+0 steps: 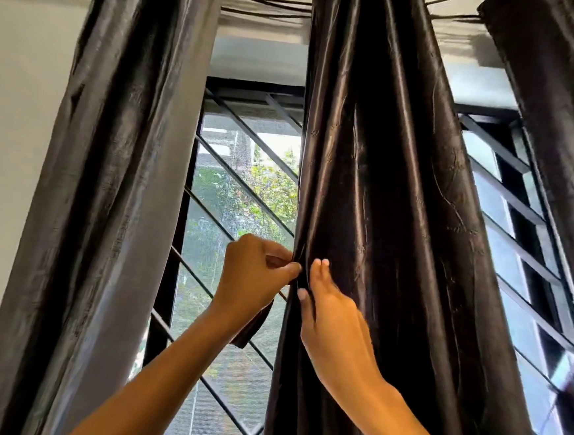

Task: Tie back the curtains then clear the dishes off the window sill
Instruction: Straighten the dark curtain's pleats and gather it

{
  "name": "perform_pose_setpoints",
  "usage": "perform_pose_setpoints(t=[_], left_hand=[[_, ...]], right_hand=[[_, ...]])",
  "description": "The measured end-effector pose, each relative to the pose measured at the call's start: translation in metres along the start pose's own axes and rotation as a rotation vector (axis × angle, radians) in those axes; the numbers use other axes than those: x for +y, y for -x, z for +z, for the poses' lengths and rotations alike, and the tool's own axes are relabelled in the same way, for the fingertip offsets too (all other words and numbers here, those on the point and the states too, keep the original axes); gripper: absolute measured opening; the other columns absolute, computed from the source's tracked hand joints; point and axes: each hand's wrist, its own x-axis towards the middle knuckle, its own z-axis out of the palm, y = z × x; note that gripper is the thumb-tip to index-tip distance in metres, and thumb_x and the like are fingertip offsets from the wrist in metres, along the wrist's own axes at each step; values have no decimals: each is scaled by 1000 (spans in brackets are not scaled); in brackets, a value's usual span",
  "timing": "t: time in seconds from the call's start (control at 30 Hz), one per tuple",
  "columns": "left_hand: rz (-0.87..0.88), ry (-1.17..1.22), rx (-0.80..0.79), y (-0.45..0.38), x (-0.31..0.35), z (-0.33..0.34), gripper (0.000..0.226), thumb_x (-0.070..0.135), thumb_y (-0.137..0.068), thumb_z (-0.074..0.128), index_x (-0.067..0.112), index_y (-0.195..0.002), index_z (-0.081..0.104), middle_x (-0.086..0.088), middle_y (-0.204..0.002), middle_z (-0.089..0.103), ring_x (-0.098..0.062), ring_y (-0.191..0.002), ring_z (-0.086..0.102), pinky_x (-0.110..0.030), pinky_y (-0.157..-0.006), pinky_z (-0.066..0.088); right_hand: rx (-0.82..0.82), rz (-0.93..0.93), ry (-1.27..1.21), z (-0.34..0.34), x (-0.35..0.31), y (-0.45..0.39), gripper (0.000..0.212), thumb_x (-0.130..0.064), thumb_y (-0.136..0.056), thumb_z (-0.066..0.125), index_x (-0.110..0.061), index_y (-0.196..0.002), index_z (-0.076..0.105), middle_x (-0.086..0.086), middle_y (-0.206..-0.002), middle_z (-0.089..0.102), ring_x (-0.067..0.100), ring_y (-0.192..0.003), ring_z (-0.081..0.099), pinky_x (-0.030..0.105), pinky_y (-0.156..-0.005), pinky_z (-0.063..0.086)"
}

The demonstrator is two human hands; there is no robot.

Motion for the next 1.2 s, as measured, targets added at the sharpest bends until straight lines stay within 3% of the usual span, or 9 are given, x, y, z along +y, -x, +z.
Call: perform_pose_setpoints(t=[0.27, 0.47, 0.53, 0.67, 0.77, 0.83, 0.93, 1.07, 1.2], left_hand=[[-28, 77, -35, 0, -1, -3, 22, 32, -75, 78, 10, -78, 77, -6, -75, 74, -1, -70, 68, -19, -71, 54], [-79, -4, 55, -4, -7, 1, 14, 13, -65, 85, 9, -73, 74, 0, -63, 69, 6, -53, 62, -9, -60, 50], [-114, 14, 42, -5, -12, -3, 15, 12, -65, 85, 8, -75, 74, -2, -67, 71, -4, -61, 67, -18, -67, 55], [-168, 15, -48, -11, -15, -12, 21, 15, -66, 85, 7, -82, 75, -6, -79, 74, -13, -74, 70, -27, -78, 56], [-180, -10, -66, -12, -13, -15, 21, 15, -67, 85, 8, -83, 74, -5, -81, 73, -11, -76, 69, -23, -75, 53], [-176, -14, -57, -11, -11, -13, 16, 13, -67, 84, 11, -77, 72, -5, -78, 72, -9, -74, 68, -18, -71, 53], [-142, -41, -12, -9, -10, -7, 16, 10, -68, 83, 16, -70, 68, -1, -69, 68, -4, -66, 66, -13, -62, 53], [-62, -88, 57, -5, -10, 3, 13, 12, -68, 83, 10, -77, 74, 0, -66, 70, -5, -62, 66, -24, -68, 57], [-25, -40, 44, 0, -5, 5, 16, 14, -70, 82, 8, -83, 76, 3, -68, 69, 7, -60, 61, -10, -66, 53]], right_hand=[[-88, -160, 80, 16, 13, 5, 61, -43, -97, 9, -15, -152, 13, -3, -160, 1, 5, -145, 6, 13, -110, 13], [103, 28, 113, 9, 38, -10, 86, -77, -78, -1, -32, -150, 17, 4, -158, -18, 19, -144, -20, 50, -116, 0], [233, 266, 95, 1, 49, -20, 105, -86, -72, 15, -20, -151, -5, 15, -157, -18, 28, -145, -15, 53, -114, 3], [-9, 505, -519, -13, 59, -40, 134, -77, -58, 56, -17, -145, -27, 9, -158, 8, 23, -145, 10, 44, -117, 13], [-96, 489, -940, -7, 54, -49, 123, -62, -55, 79, -19, -150, 15, -7, -137, 49, 9, -125, 48, 36, -110, 35], [-93, 430, -1009, 2, 53, -51, 86, -46, -60, 86, -14, -131, 50, 0, -115, 68, 13, -104, 65, 36, -96, 50], [137, 303, -758, 10, 45, -45, 15, -6, -78, 73, -15, -90, 70, -1, -82, 73, 13, -78, 69, 31, -69, 54], [132, 179, 43, -5, 6, -17, 55, -2, -87, 49, -28, -135, 47, 9, -112, 66, 32, -105, 61, 36, -79, 47], [1, 27, 214, -16, -14, 3, 70, 0, -92, 37, -22, -152, 7, 2, -157, 19, 24, -126, 48, 33, -89, 44]])
